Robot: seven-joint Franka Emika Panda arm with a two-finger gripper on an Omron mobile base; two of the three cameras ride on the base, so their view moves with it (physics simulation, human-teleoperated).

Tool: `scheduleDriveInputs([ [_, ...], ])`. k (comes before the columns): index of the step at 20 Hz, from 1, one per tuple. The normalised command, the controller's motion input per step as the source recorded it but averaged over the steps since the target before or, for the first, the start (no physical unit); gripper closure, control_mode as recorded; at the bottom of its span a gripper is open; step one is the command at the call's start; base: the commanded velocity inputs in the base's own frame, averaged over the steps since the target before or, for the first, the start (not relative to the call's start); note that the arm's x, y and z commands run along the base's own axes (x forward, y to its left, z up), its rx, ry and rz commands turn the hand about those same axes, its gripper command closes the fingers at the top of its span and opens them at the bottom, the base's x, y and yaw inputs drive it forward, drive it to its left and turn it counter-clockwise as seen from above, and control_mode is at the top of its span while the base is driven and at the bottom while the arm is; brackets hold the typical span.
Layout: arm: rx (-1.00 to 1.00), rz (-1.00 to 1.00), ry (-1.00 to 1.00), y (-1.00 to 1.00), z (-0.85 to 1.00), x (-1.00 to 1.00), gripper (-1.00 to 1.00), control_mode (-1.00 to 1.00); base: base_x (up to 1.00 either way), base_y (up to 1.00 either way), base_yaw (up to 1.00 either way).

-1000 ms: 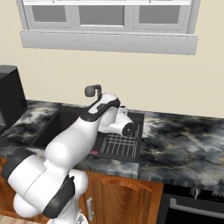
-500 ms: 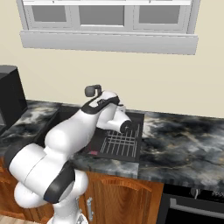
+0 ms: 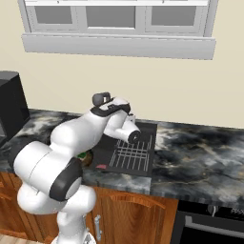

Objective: Pick the pan and sponge and place them into the sink. Then turn on the water.

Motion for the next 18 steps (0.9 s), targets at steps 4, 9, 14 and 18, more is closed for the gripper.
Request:
scheduleDriveInputs([
  [4, 0.01, 0.0, 0.0, -0.14, -0.17, 0.35, -1.0, -1.0, 0.0, 0.0, 0.0],
  [9, 0.01, 0.0, -0.01, -0.16, -0.14, 0.34, -1.0, -1.0, 0.0, 0.0, 0.0],
  [14, 0.02, 0.01, -0.02, -0.02, -0.11, 0.34, -1.0, -1.0, 0.0, 0.0, 0.0],
  [18, 0.04, 0.05, -0.03, 0.02, -0.06, 0.29, -1.0, -1.0, 0.0, 0.0, 0.0],
])
